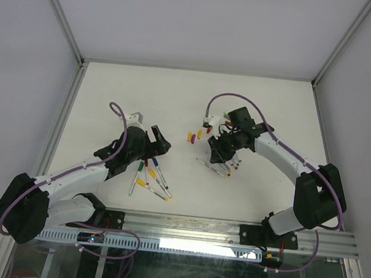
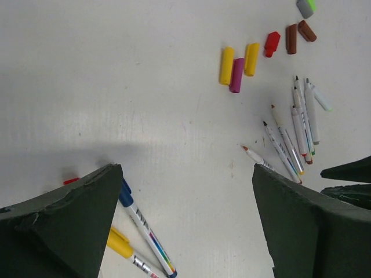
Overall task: Open the pen caps
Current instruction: Pick up the pen from the center of the board.
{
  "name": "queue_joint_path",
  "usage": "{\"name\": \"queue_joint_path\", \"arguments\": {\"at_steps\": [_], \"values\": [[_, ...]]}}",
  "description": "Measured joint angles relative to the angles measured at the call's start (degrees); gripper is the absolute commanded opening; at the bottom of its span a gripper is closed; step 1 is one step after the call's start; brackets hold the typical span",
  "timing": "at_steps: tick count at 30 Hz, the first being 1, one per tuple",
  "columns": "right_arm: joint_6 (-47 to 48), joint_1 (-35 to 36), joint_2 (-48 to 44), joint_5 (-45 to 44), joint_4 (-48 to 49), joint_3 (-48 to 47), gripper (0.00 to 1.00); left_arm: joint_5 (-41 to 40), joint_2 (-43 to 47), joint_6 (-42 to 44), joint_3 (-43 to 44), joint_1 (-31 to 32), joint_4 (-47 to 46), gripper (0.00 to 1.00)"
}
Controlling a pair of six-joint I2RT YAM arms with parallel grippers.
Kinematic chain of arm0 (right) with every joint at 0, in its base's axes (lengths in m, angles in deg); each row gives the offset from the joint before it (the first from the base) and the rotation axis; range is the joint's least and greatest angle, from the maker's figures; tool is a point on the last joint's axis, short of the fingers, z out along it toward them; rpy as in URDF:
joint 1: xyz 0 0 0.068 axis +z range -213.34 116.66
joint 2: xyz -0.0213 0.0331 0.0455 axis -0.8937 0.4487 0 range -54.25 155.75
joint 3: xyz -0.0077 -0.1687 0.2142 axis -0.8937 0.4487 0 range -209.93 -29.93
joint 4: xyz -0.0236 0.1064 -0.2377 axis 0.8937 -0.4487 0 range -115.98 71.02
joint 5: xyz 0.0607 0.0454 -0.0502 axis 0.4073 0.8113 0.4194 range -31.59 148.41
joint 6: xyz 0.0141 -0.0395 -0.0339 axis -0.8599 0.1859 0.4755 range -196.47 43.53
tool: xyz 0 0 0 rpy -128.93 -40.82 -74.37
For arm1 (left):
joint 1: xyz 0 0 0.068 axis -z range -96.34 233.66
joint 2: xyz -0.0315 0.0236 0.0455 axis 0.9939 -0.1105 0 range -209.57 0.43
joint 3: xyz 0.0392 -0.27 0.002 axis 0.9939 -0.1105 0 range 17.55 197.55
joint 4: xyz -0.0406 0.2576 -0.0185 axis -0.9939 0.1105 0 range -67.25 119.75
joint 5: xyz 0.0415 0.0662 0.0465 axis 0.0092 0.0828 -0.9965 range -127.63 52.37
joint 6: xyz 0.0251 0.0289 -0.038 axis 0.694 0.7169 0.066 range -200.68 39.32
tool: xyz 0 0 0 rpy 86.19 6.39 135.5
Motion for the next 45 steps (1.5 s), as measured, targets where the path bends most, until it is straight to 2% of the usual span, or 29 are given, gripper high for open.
{"name": "queue_joint_path", "arguments": {"at_steps": [6,19,33,38,45], "values": [[0.3,0.0,0.0,0.3,-0.2,0.0,0.28,-3.3,-3.0,-4.5,3.6,0.9,7.5,0.99],[0.6,0.0,0.0,0.4,-0.4,0.0,0.28,-14.6,-11.2,-12.6,12.9,11.0,20.3,0.98],[0.6,0.0,0.0,0.4,-0.5,0.0,0.28,-18.6,-16.4,-14.5,14.8,11.5,24.6,0.95],[0.6,0.0,0.0,0.4,-0.5,0.0,0.28,-18.9,-17.9,-14.9,15.3,11.5,24.8,0.91],[0.6,0.0,0.0,0.4,-0.5,0.0,0.28,-20.0,-21.9,-15.8,16.5,11.5,25.5,0.72]]}}
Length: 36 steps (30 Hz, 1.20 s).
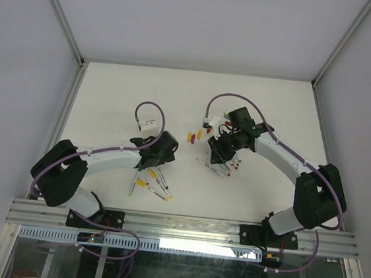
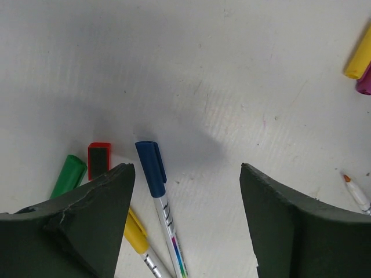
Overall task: Open the pen caps
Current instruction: Pick up the pen from the center of the board.
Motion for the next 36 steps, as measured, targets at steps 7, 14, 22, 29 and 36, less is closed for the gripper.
{"name": "queue_joint_path", "arguments": {"at_steps": [7,14,22,29,36], "values": [[0.0,0.0,0.0,0.0,0.0,0.0,0.28,-0.1,-2.0,-0.3,0.3,0.0,1.0,0.57],[0.0,0.0,0.0,0.0,0.0,0.0,0.28,-0.2,-4.8,-0.3,1.9,0.0,2.2,0.44],[0.0,0.0,0.0,0.0,0.0,0.0,0.28,-0.5,-7.4,1.0,4.6,0.0,4.4,0.21],[-1.7,0.0,0.1,4.5,0.7,0.1,0.34,0.7,-8.7,2.8,6.4,0.0,3.1,0.09],[-9.0,-0.5,-0.1,10.6,11.4,5.2,0.55,3.7,-8.0,3.6,6.3,0.0,-2.6,0.03]]}}
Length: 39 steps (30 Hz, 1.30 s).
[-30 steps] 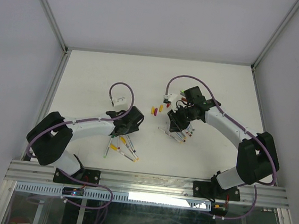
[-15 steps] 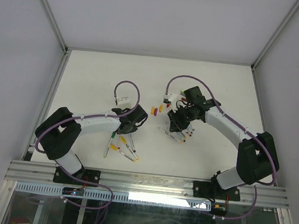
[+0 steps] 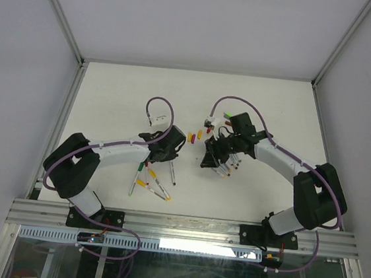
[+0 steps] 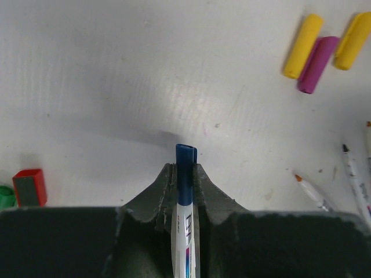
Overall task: Open the pen caps
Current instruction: Pick up the pen from the center of the board.
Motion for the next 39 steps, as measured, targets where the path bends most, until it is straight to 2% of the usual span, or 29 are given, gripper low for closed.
{"name": "queue_joint_path", "arguments": {"at_steps": [3,8,15,21,33,39], "values": [[-3.8,-0.2,-0.9,3.7,7.1,5.4,0.60,1.0,2.3,0.0,-1.0,0.0,-3.3,0.02],[-9.7,-0.3,-1.0,9.1,17.9,12.3,0.62,2.6,6.4,-0.5,-4.7,0.0,-9.4,0.01],[-18.3,0.9,4.4,13.4,29.3,13.3,0.62,6.3,6.9,-4.1,-9.4,0.0,-17.0,0.01],[-21.4,5.0,9.4,10.4,28.5,11.5,0.60,8.3,4.2,-7.3,-9.5,0.1,-21.2,0.01],[-25.7,9.7,14.1,0.7,24.8,5.7,0.50,9.3,-0.1,-13.3,-9.5,0.9,-23.1,0.01],[-26.0,10.7,14.3,-3.7,22.6,4.3,0.35,9.4,-0.1,-15.8,-10.1,0.9,-23.7,0.01]]}}
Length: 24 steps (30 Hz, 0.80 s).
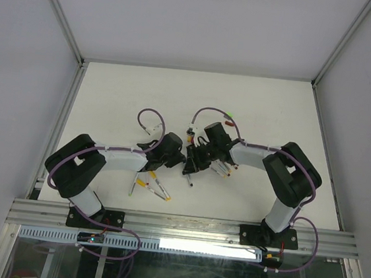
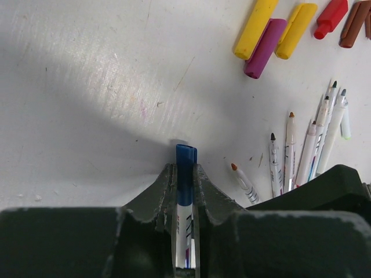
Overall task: Open the pen caps
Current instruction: Pick up the pen from the center of the board.
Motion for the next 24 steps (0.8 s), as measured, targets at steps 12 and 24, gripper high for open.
{"name": "queue_joint_path", "arguments": {"at_steps": [12,24], "values": [[-0.7,-0.2,1.2,-3.0,-3.4,-2.0,0.01,-1.4,2.3,-2.6,-1.6,0.0,0.1,0.14],[0.1,-1.1,1.4,-0.9,-5.5,-2.2,0.00,-1.4,7.2,-3.2,-6.1,0.0,-2.3,0.46]]}}
